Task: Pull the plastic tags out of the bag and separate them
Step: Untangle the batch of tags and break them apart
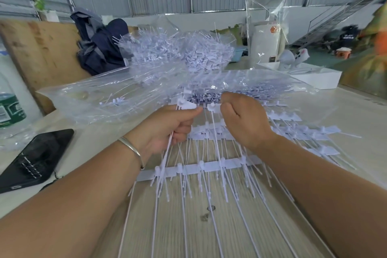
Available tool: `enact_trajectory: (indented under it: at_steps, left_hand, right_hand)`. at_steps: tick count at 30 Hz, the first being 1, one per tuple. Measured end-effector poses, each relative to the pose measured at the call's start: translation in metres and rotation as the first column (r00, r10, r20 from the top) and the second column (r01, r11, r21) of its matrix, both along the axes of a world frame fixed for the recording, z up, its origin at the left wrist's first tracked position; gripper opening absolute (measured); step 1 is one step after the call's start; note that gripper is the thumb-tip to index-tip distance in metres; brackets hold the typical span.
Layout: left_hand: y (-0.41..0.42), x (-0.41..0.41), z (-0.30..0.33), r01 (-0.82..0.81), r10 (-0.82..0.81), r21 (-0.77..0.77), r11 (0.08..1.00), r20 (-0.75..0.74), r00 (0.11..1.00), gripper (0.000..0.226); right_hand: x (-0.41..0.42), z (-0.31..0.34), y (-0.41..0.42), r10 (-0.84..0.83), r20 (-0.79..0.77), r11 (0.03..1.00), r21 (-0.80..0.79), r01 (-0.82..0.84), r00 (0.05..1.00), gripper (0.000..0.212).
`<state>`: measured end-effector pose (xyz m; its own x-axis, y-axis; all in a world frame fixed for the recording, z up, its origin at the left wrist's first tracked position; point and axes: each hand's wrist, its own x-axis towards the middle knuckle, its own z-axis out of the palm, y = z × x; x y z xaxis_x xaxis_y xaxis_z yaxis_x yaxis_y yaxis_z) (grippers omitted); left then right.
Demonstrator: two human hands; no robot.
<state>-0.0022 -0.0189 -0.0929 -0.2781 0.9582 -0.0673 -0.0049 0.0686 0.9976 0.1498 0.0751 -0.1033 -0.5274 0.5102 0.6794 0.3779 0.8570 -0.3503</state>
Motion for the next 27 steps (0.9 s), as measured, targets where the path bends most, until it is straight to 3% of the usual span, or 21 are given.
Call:
enact_trajectory:
  at_steps: [2, 4, 9, 13, 19, 27]
  left_hand:
    - [0.0015, -0.0023, 0.0007, -0.017, 0.019, -0.013, 1.0, 0.124, 0.992, 0.035]
    - [0.0021, -0.0023, 0.0001, -0.031, 0.038, -0.045, 0.998, 0.158, 0.987, 0.034]
    - [0.0012, 0.0031, -0.0035, 0.052, -0.036, -0.104, 0.993, 0.151, 0.988, 0.042]
    - [0.0001, 0.0052, -0.0049, 0.125, -0.112, -0.119, 0.985, 0.111, 0.988, 0.043]
    - [0.001, 0.0012, -0.0053, 0.132, -0.124, -0.057, 0.99, 0.128, 0.984, 0.037]
    - [-0.0026, 0.0042, -0.0028, 0.136, -0.136, 0.024, 0.99, -0.004, 0.991, 0.023]
  right_hand:
    - [0.0002, -0.0005, 0.001, -0.007, 0.001, 1.0, 0.006, 0.007, 1.0, 0.021]
    - [0.001, -0.0008, 0.0008, 0.012, -0.002, 1.0, 0.009, -0.012, 1.0, 0.021]
    - [0.0023, 0.0004, -0.0027, 0.127, -0.052, 0.992, 0.011, -0.127, 0.99, 0.024]
    - [0.001, -0.0008, -0.0039, 0.115, -0.029, 0.993, -0.003, -0.115, 0.993, 0.023]
    - [0.0, -0.0016, -0.0025, 0.089, -0.018, 0.996, -0.008, -0.089, 0.996, 0.014]
    - [0.0, -0.0001, -0.0036, 0.109, -0.025, 0.994, -0.008, -0.109, 0.994, 0.029]
